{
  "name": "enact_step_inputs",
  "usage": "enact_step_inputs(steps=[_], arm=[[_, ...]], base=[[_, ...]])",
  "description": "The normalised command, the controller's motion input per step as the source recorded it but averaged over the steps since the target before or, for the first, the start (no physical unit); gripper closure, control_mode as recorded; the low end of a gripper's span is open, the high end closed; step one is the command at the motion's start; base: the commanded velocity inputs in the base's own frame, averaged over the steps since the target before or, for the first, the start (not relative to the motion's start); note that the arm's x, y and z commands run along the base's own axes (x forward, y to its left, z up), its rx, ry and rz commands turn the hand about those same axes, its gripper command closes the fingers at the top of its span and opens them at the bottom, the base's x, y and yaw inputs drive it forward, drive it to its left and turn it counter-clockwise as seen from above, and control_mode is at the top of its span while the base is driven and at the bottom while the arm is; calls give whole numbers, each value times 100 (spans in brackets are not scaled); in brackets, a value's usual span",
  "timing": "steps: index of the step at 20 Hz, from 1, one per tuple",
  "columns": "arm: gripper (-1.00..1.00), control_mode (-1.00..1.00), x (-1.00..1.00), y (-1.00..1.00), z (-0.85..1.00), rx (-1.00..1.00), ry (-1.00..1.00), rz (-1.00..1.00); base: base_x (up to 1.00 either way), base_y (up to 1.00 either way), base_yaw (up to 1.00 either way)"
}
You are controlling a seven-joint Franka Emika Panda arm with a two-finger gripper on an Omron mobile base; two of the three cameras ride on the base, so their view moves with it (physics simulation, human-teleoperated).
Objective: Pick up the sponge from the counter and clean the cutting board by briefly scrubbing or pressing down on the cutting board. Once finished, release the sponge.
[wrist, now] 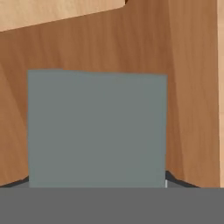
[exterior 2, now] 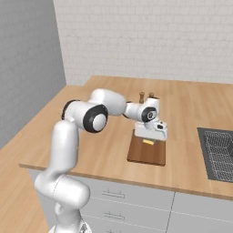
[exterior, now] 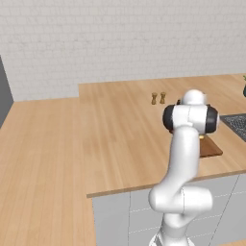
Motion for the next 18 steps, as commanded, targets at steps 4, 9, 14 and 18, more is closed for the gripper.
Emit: enact_step_inputs(steps=[4, 9, 14, 18], arm=[[100, -100, 14, -35, 0, 0, 0, 0], [100, -100, -12, -32, -26, 0, -3, 0], [100, -100, -40, -3, -56, 0, -1, 0], [100, -100, -74, 0, -56, 0, -1, 0]], base=[[0, 0, 0], [0, 0, 0], [0, 0, 0], [0, 0, 0]])
